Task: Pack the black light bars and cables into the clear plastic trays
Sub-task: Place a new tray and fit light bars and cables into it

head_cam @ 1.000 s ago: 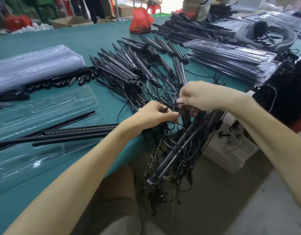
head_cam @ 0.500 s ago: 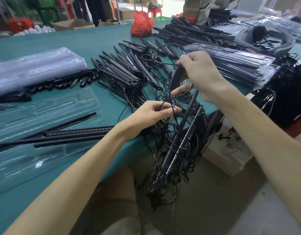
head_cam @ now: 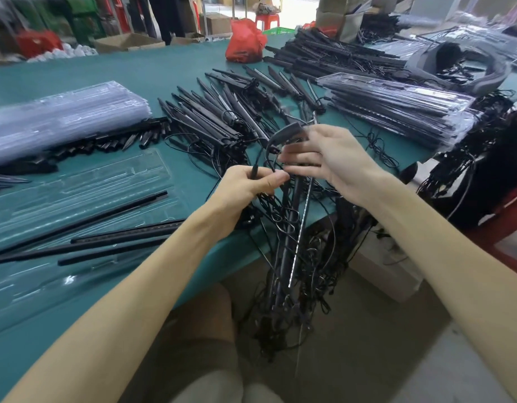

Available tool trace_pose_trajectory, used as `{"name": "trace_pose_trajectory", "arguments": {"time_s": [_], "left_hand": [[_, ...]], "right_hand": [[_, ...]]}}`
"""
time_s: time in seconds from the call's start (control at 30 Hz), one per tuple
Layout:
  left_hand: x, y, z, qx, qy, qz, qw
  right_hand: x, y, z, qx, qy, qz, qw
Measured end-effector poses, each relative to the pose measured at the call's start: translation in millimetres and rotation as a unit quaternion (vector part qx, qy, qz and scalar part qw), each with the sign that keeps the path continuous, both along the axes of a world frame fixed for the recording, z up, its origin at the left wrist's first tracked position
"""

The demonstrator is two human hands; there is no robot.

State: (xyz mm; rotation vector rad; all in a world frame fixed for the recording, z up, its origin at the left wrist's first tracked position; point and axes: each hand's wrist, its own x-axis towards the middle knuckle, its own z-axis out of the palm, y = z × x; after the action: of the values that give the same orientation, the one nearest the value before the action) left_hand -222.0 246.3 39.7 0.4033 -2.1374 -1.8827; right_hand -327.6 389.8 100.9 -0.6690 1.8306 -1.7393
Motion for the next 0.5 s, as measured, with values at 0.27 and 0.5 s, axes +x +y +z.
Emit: {"name": "trace_pose_trajectory", "arguments": {"time_s": [0.27,0.5], "left_hand": [[0.1,3.3,0.1,-0.054,0.026,0.019,0.998],[-1.3,5.2,1.2,-0.253,0.049,0.125,0.958]], "right_hand": [[-2.2,18.5,-20.5,0.123,0.124,0.075,0.982],[6.3,4.9,-26.1,0.253,0.357,0.076,0.896]]}}
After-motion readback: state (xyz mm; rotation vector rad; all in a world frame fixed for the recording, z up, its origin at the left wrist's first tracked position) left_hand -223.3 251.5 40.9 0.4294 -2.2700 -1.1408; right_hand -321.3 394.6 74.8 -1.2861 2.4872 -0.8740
